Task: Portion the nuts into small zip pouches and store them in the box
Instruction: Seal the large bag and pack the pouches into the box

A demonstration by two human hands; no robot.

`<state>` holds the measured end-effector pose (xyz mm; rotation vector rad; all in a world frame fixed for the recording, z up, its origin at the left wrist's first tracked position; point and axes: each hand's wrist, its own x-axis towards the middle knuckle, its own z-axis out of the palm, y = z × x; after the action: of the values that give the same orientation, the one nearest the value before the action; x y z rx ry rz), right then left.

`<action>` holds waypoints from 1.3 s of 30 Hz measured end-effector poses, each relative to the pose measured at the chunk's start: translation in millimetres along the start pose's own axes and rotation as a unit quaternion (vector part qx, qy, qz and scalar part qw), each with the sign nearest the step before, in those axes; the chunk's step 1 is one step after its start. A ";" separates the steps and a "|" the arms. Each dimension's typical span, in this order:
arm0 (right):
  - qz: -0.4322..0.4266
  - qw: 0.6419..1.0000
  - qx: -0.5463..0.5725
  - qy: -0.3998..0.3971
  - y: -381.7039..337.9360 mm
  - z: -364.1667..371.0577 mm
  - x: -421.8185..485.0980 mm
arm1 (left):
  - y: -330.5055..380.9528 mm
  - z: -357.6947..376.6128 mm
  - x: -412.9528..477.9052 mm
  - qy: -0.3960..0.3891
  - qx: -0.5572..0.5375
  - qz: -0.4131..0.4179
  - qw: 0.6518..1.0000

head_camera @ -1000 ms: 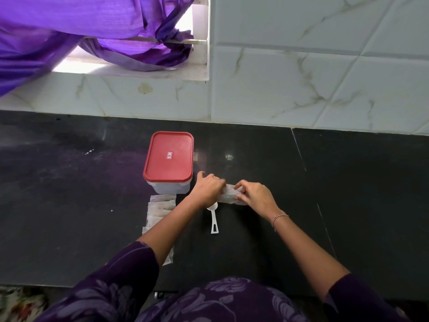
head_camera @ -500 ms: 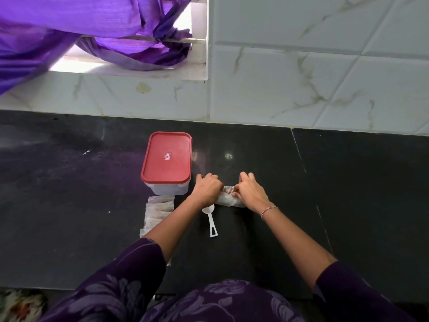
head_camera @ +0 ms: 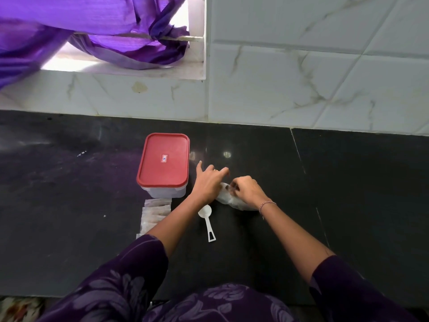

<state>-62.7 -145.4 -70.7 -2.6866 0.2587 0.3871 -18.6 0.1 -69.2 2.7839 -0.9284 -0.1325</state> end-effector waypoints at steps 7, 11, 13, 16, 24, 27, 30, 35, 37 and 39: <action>0.173 0.923 0.316 0.134 13.6 6.9 6.6 | 23.5 8.3 -5.9 0.039 -0.092 -0.056 0.993; 0.221 0.836 0.484 0.133 19.5 9.3 10.6 | 23.0 18.0 -6.7 -0.025 -0.153 -0.033 0.987; 0.233 0.818 0.509 0.129 22.4 10.9 10.9 | 21.6 19.7 -4.4 -0.051 -0.157 -0.023 0.986; 0.184 0.881 0.407 0.156 27.2 14.3 8.7 | 20.9 22.0 -1.8 -0.064 -0.146 -0.013 0.987; -0.136 0.980 0.143 -0.038 53.2 1.1 -7.0 | 22.8 35.0 5.7 -0.063 -0.044 0.063 0.995; -0.149 0.980 0.104 -0.079 65.0 -1.6 -4.1 | 20.9 34.5 9.1 -0.129 -0.018 0.081 0.988; -0.159 0.979 0.083 -0.100 69.3 -3.4 0.7 | 12.8 33.4 14.8 -0.188 -0.008 0.099 0.977; -0.170 0.976 0.044 -0.126 74.0 -10.2 5.6 | 5.8 24.2 21.3 -0.230 -0.022 0.128 0.965; -0.171 0.977 0.018 -0.126 73.2 -10.9 8.2 | 6.6 24.5 20.8 -0.224 -0.002 0.129 0.966; -0.172 0.977 -0.017 -0.122 69.5 -11.6 9.0 | 8.1 26.7 18.2 -0.209 0.017 0.122 0.970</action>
<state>-67.9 -213.8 -89.0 -2.6125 -0.2837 0.6061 -12.8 -21.6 -93.8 2.6894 -1.3688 -0.6905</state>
